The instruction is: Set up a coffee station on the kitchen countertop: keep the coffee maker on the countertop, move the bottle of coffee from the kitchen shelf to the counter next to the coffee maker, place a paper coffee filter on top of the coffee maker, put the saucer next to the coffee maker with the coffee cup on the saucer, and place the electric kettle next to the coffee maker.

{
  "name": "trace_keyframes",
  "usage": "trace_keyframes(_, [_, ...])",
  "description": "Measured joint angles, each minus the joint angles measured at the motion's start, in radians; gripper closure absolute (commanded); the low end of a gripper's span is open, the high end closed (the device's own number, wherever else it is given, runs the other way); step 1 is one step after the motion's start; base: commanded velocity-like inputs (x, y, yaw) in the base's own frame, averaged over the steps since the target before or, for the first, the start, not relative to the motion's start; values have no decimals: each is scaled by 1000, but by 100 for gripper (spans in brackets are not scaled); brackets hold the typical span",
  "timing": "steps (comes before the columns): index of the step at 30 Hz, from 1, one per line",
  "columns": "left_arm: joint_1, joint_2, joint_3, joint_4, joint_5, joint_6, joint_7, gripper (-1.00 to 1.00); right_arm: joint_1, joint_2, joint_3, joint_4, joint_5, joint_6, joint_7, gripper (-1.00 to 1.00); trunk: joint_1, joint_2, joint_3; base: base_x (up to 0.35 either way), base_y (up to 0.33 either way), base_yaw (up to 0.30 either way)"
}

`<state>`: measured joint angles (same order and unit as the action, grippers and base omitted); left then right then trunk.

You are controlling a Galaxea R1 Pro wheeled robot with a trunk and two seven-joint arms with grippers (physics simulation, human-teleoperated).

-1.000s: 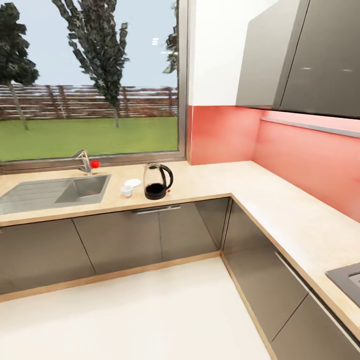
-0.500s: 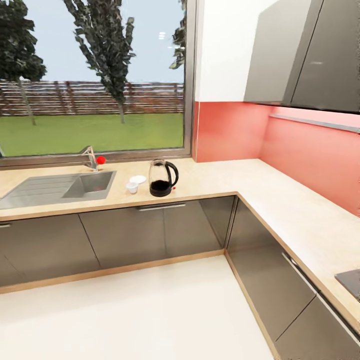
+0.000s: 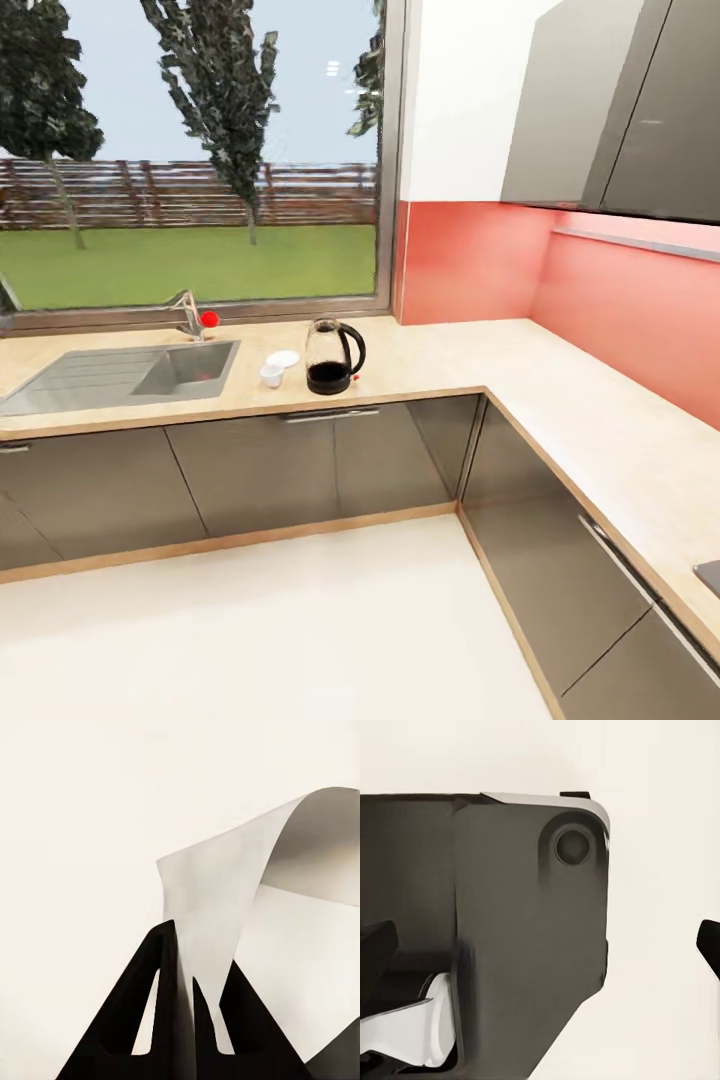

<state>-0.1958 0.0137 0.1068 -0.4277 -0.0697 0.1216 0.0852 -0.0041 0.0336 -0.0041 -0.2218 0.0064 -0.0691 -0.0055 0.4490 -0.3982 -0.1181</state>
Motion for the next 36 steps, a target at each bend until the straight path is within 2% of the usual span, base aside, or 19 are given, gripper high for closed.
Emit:
trace_keyframes(22, [0, 4, 13, 0, 4, 0, -4, 100, 0, 2, 2, 2, 1, 0, 0, -100, 0, 0, 0, 245, 223, 272])
trace_keyframes(36, [0, 5, 15, 0, 4, 0, -5, 100, 0, 2, 5, 2, 1, 0, 1, -100, 0, 0, 2, 236, 244, 92])
